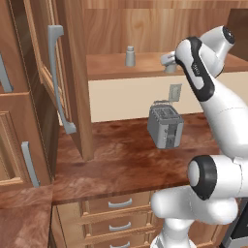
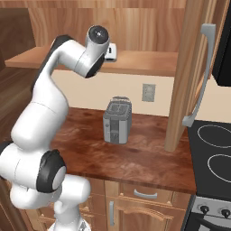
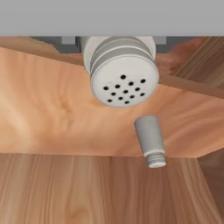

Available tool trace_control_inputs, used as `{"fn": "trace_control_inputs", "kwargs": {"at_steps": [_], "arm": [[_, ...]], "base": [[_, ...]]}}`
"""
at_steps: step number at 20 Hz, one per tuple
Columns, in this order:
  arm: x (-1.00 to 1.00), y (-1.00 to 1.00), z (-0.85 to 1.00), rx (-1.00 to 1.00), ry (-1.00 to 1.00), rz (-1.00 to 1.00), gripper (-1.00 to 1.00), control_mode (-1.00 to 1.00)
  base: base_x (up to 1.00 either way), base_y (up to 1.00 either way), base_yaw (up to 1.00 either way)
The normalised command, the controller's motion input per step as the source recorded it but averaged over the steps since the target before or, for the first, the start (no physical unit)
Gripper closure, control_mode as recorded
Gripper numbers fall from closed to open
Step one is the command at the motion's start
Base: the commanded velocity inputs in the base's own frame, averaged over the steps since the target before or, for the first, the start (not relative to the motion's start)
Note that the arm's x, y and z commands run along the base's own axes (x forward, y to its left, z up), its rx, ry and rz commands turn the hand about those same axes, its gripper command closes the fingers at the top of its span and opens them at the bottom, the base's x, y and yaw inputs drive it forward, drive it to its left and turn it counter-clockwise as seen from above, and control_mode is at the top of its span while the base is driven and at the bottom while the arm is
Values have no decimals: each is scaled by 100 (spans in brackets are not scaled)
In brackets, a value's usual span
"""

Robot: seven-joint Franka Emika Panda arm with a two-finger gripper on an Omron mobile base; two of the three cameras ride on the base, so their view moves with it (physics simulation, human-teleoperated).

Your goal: Move the shaker and shaker from the cabinet to the dining counter.

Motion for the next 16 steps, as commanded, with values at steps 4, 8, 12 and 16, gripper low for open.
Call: {"fn": "trace_control_inputs", "kwargs": {"at_steps": [4, 8, 12, 16], "arm": [[-74, 4, -4, 0, 0, 0, 100, -100], [-72, 8, -9, 0, 0, 0, 100, -100], [-70, 12, -19, -2, 0, 0, 100, -100], [-53, 17, -37, -2, 1, 0, 100, -100]], "base": [[0, 0, 0], [0, 0, 0], [0, 0, 0], [0, 0, 0]]}}
